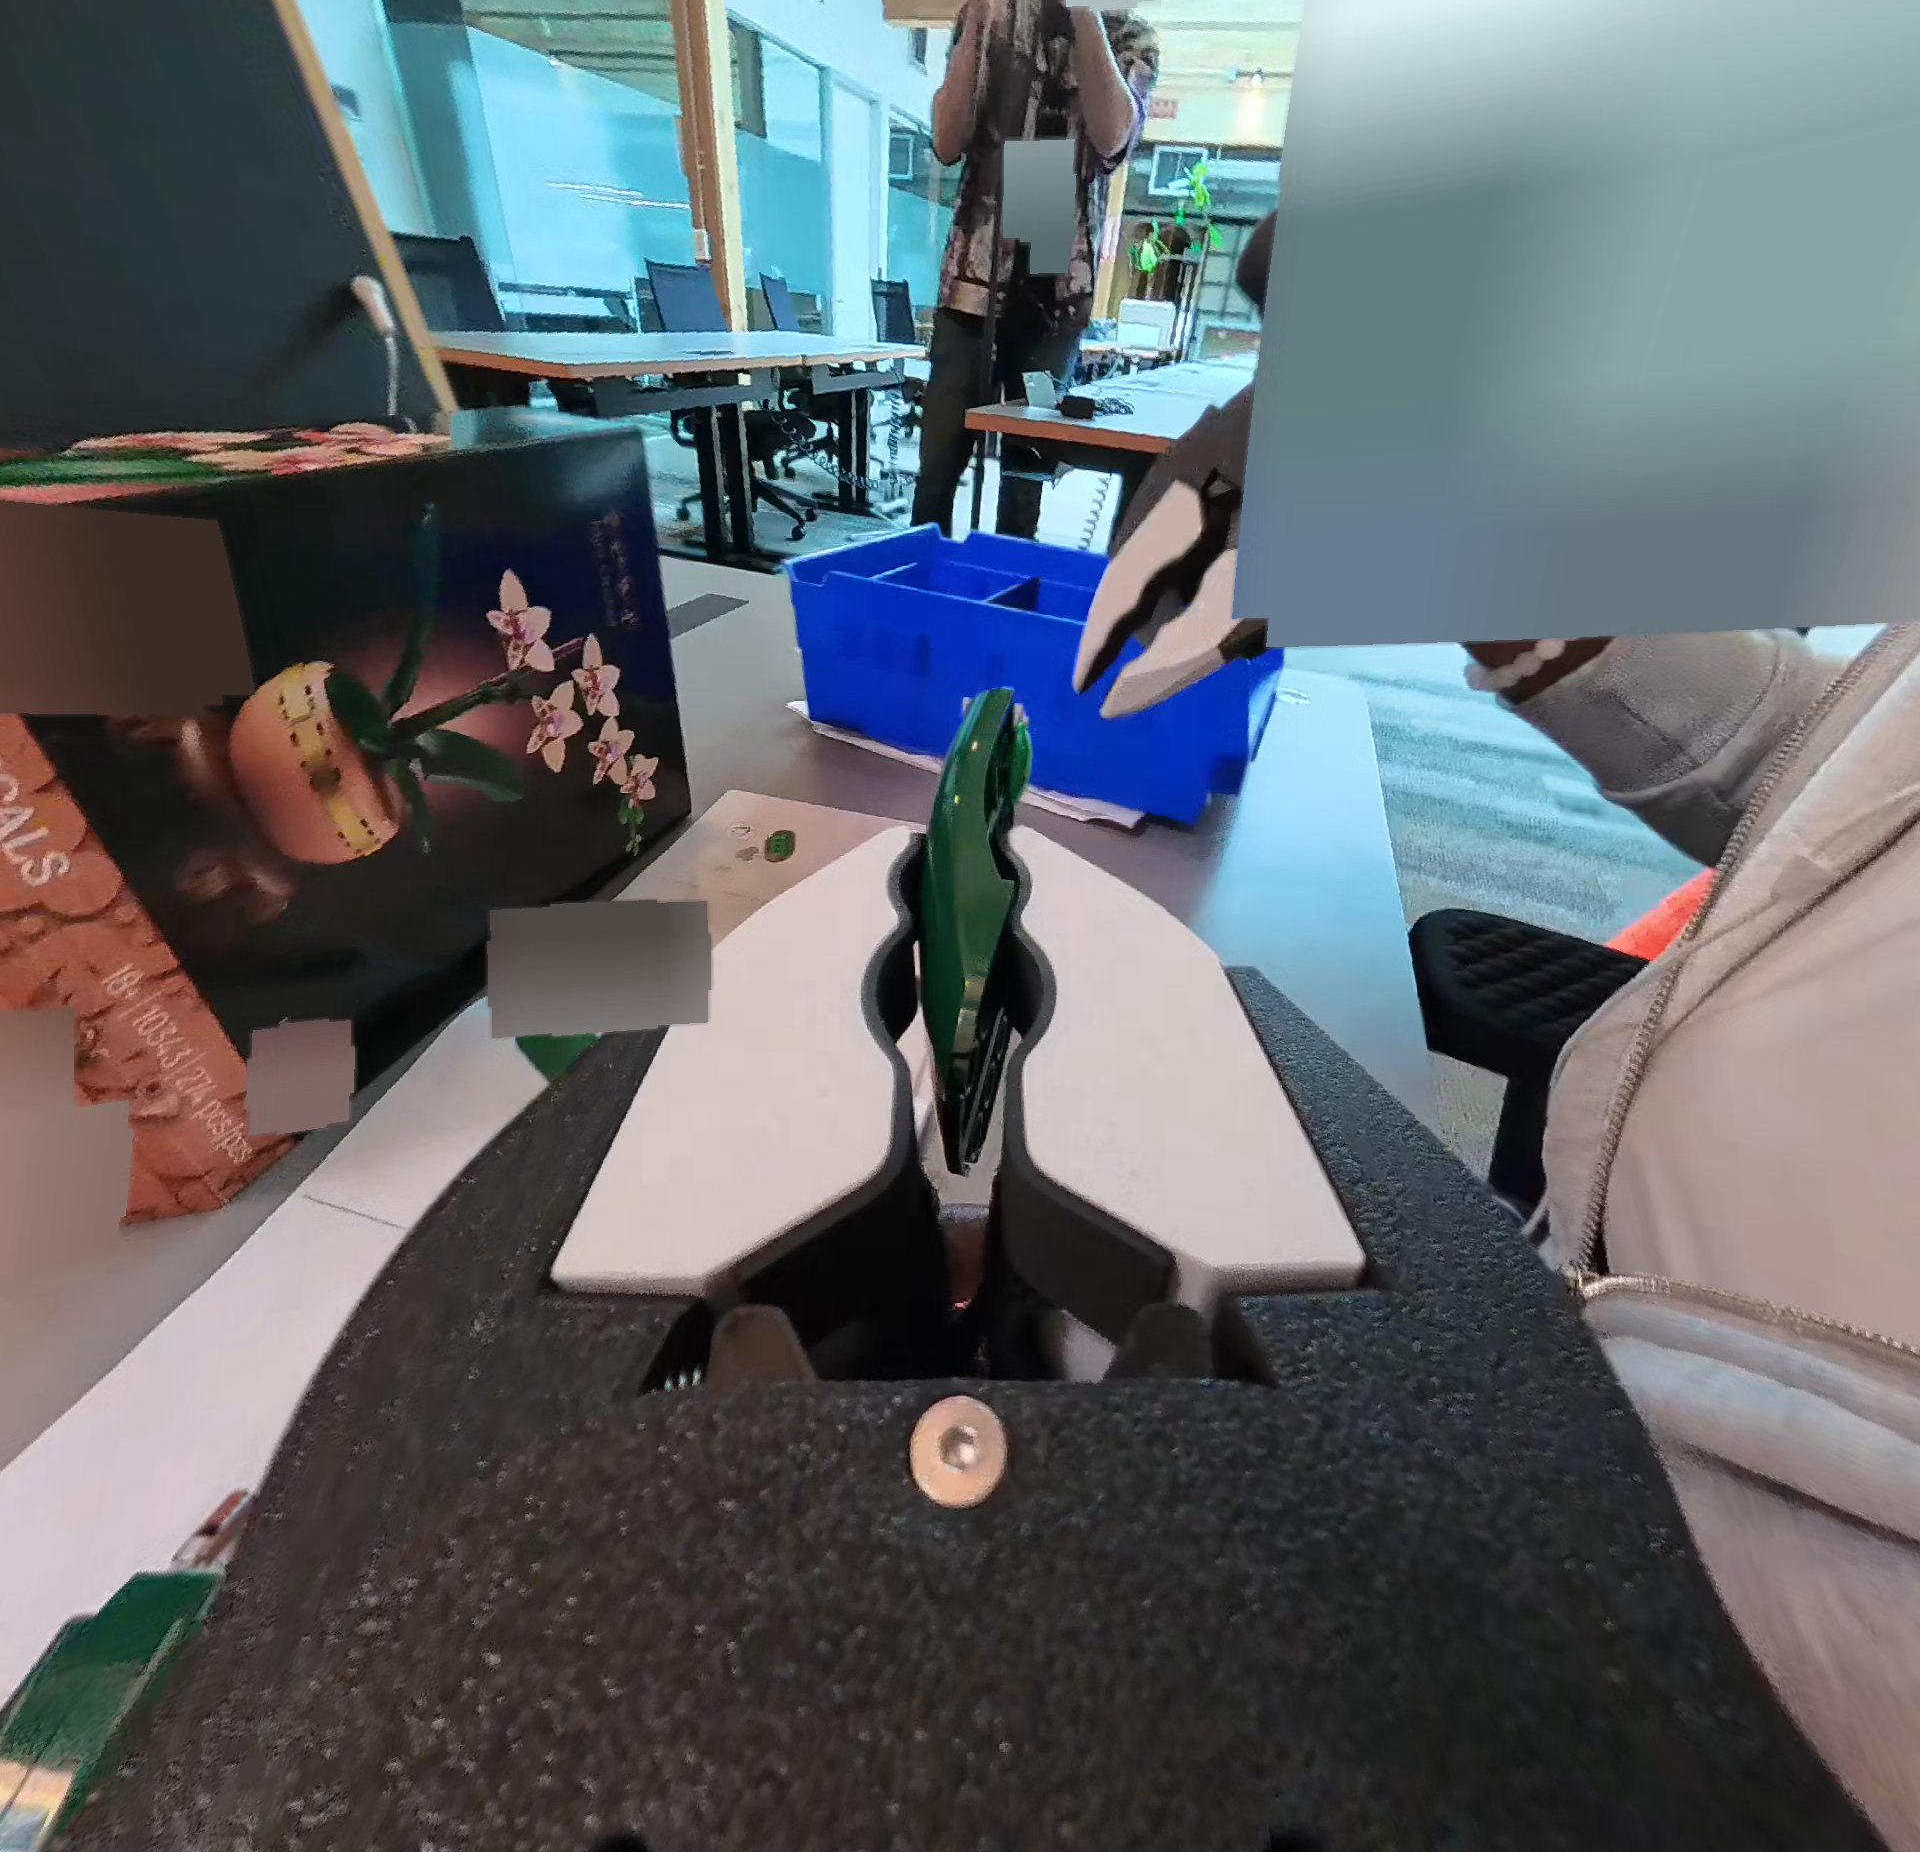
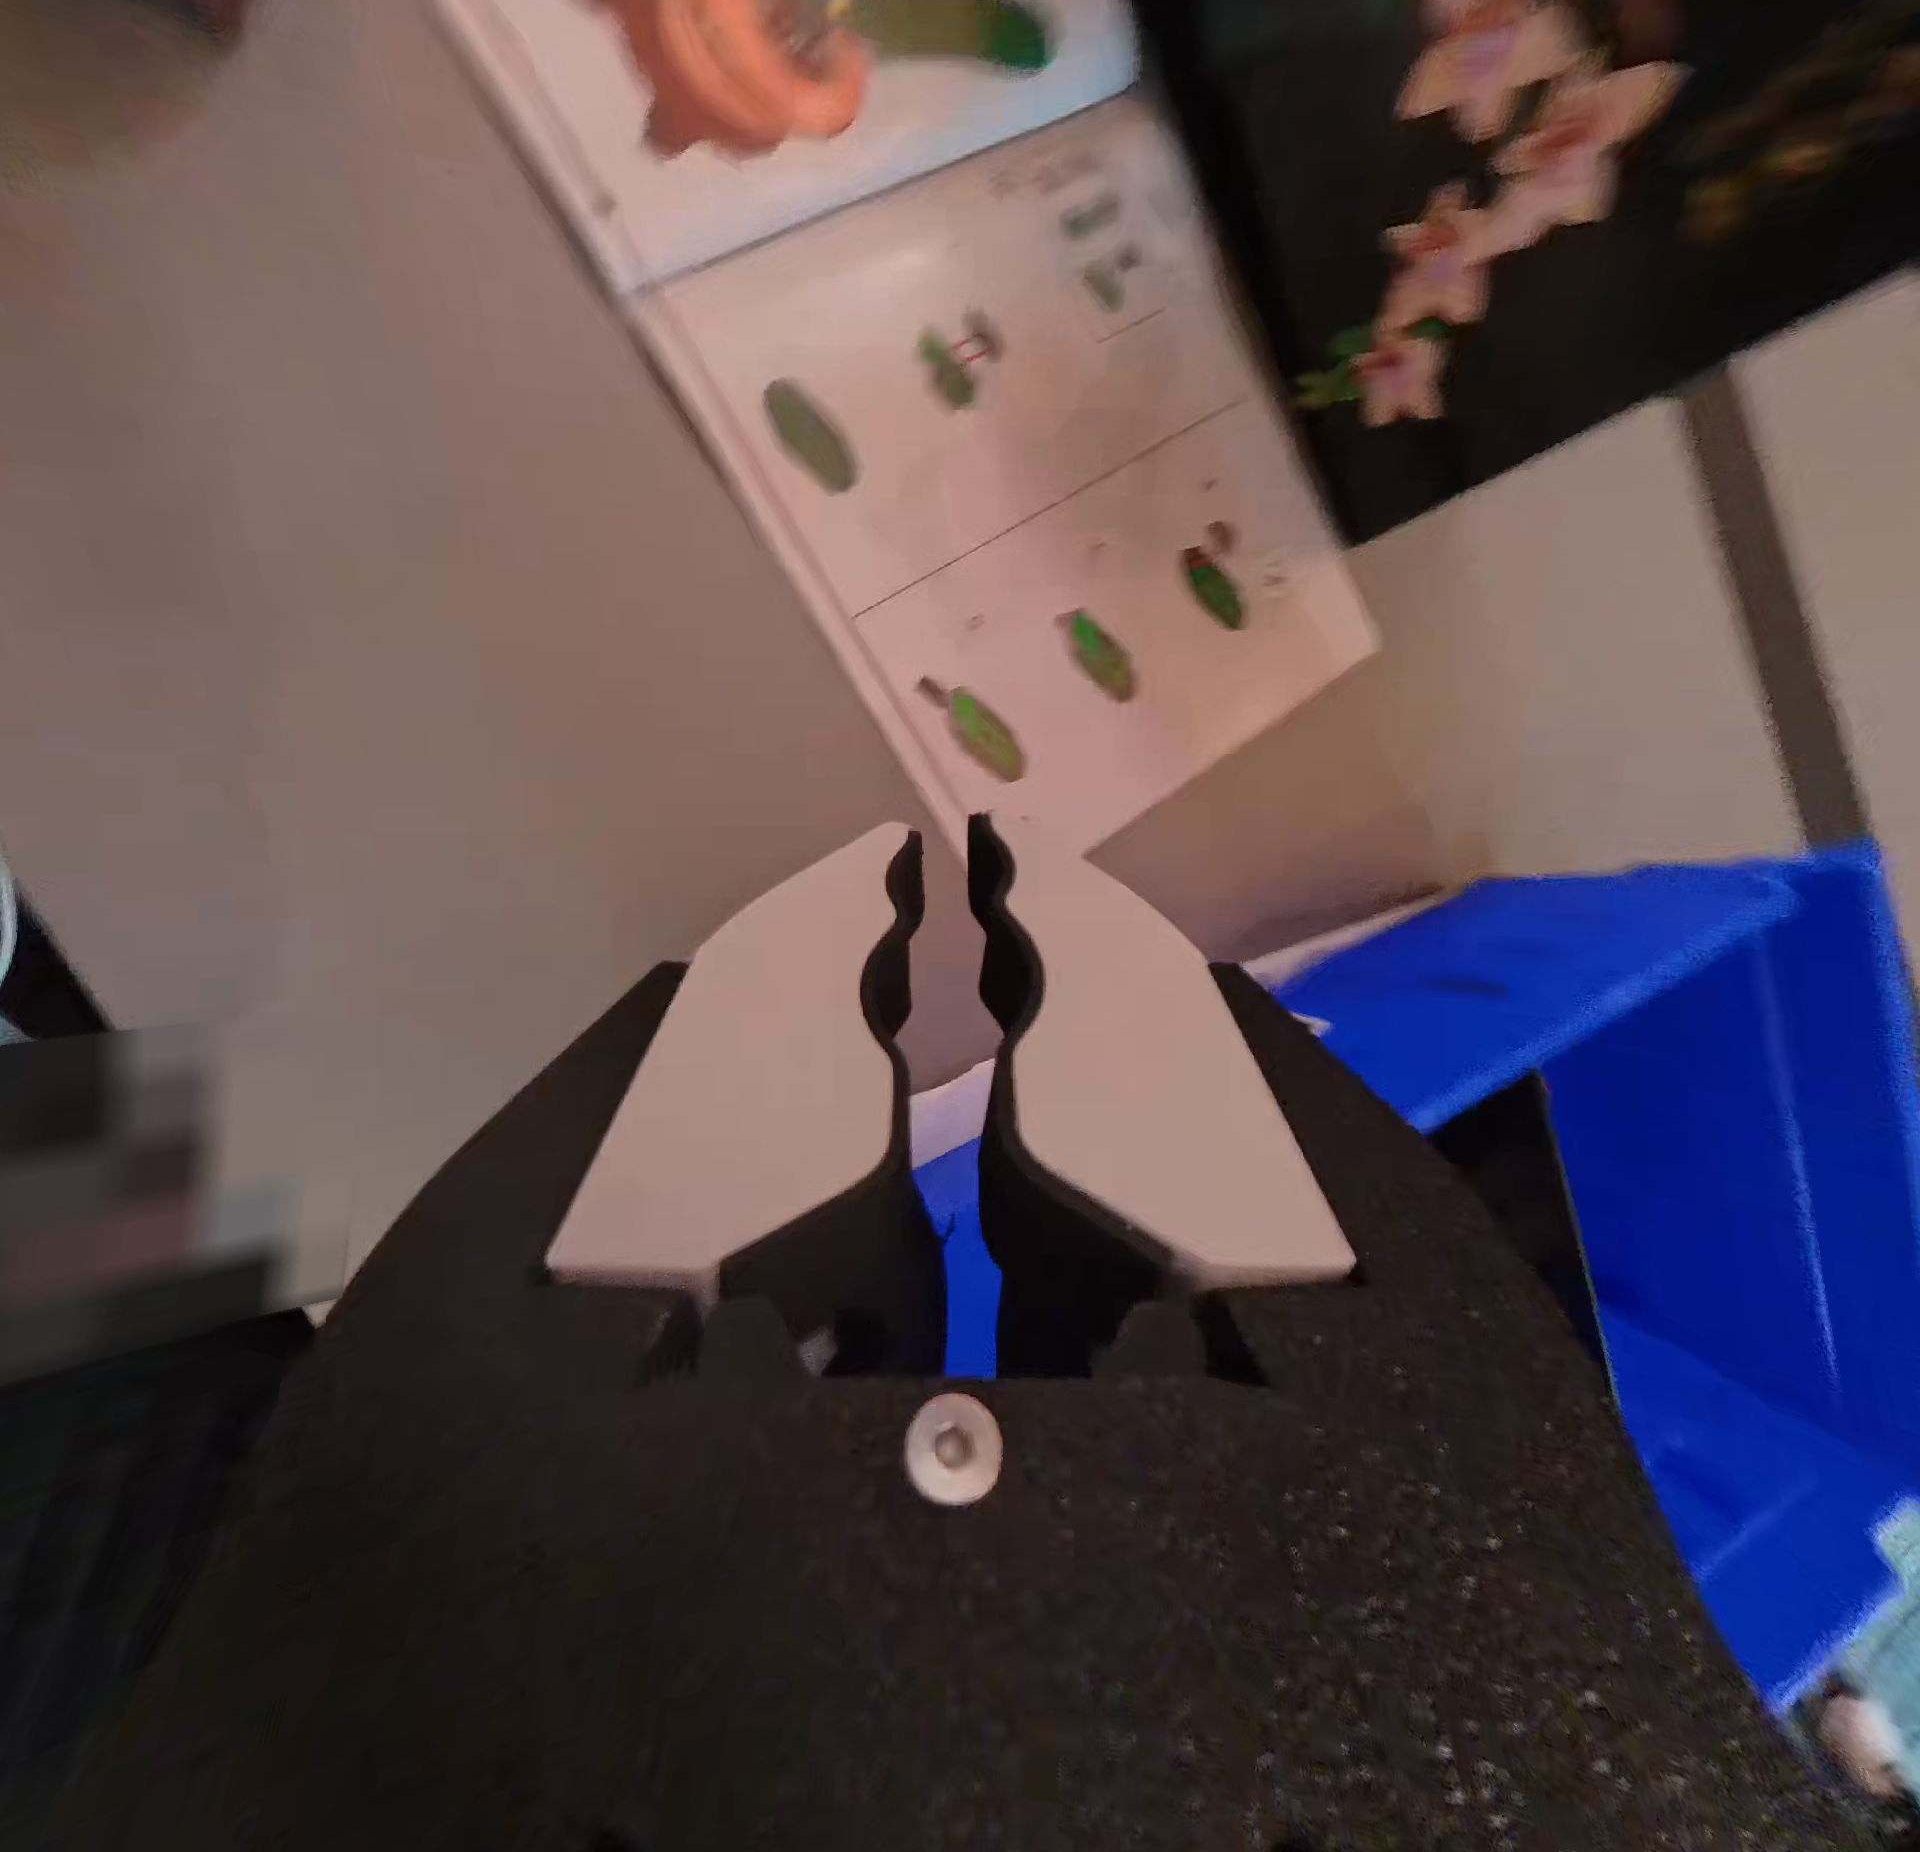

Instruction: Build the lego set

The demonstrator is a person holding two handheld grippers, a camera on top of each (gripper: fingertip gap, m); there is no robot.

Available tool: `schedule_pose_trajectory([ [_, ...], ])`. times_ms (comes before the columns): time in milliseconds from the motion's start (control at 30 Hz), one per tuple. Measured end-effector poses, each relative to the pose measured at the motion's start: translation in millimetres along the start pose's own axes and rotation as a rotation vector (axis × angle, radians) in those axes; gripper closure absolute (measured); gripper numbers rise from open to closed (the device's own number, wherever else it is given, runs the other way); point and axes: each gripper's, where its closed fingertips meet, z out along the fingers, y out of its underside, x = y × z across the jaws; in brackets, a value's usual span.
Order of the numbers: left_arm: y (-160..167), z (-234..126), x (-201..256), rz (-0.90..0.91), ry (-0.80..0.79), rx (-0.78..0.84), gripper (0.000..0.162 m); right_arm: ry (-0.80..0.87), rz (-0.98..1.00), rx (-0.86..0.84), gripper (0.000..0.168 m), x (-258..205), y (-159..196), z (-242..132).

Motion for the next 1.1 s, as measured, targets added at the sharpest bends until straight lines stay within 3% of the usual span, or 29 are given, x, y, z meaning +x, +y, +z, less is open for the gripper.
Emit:
schedule_pose_trajectory([
  [67,-0.4,-4.3,-6.7,-0.017,-0.010,0.019,0.152,-0.097,-0.132,-0.142,0.161,-11.1,15.1,16.6],
  [200,-5.1,-13.2,-12.7,0.001,-0.030,0.037,0.152,0.040,-0.392,-0.567,0.163,12.7,71.8,28.3],
  [333,-9.0,-20.2,-13.1,0.023,-0.036,0.042,0.152,0.064,-0.385,-0.712,0.165,22.0,96.4,20.2],
  [433,-10.9,-22.5,-11.7,0.022,-0.026,0.054,0.152,0.104,-0.255,-0.667,0.164,31.4,94.5,18.7],
  [533,-12.1,-23.2,-12.1,0.020,-0.030,0.059,0.152,0.214,0.165,-0.585,0.162,45.4,76.9,15.0],
  [633,-11.1,-23.4,-10.5,0.035,-0.037,0.053,0.152,0.282,0.585,-0.269,0.162,44.7,31.1,19.0],
  [667,-10.2,-24.2,-10.9,0.044,-0.040,0.049,0.151,0.319,0.660,-0.239,0.162,43.1,29.3,22.4],
  [800,-10.2,-30.4,-10.5,0.055,-0.029,0.054,0.152,0.532,0.725,-0.401,0.161,41.1,73.0,44.7],
  [933,-15.4,-42.0,-13.7,0.025,-0.006,0.098,0.152,0.723,0.824,-0.283,0.153,50.9,92.0,44.3],
  [1067,-19.8,-48.7,-14.6,0.000,0.030,0.138,0.146,0.737,0.917,-0.175,0.146,48.4,100.4,54.0],
  [1100,-19.8,-49.2,-14.1,-0.002,0.036,0.141,0.152,0.737,0.934,-0.147,0.145,51.0,101.7,56.4],
])
